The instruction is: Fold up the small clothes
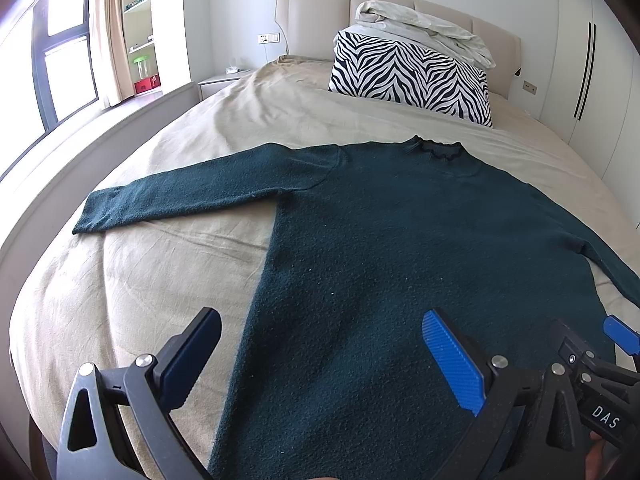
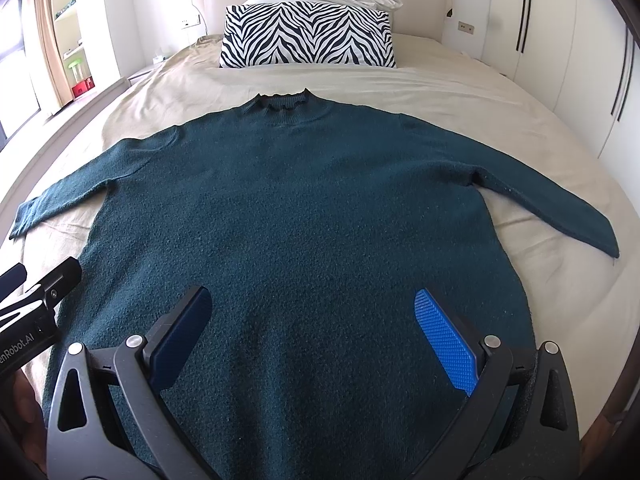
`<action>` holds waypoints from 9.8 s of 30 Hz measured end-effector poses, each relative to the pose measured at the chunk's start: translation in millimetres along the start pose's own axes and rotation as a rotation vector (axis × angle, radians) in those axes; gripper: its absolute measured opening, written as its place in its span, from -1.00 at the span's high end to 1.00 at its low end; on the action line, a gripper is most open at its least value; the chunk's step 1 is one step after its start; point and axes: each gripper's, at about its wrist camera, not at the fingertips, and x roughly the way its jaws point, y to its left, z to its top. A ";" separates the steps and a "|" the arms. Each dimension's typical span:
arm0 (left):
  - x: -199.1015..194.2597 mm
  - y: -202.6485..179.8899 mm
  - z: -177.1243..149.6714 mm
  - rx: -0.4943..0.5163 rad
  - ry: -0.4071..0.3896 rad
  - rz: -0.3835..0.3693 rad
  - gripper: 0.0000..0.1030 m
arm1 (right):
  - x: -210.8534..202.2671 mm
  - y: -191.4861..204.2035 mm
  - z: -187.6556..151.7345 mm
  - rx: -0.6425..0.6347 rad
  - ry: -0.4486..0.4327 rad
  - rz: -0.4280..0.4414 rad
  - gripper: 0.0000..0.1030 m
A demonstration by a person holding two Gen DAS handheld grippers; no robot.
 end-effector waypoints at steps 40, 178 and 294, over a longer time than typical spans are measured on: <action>7.4 20.1 -0.8 -0.090 0.035 -0.071 -1.00 | 4.0 -1.3 1.5 0.006 0.011 0.008 -1.00; 213.8 -17.3 115.8 -0.186 0.179 -0.464 0.66 | 177.6 -260.6 30.7 1.192 -0.088 0.636 -0.11; 46.5 165.9 2.6 -0.501 -0.142 -0.411 -0.60 | 153.6 57.9 123.0 0.162 -0.011 0.490 0.75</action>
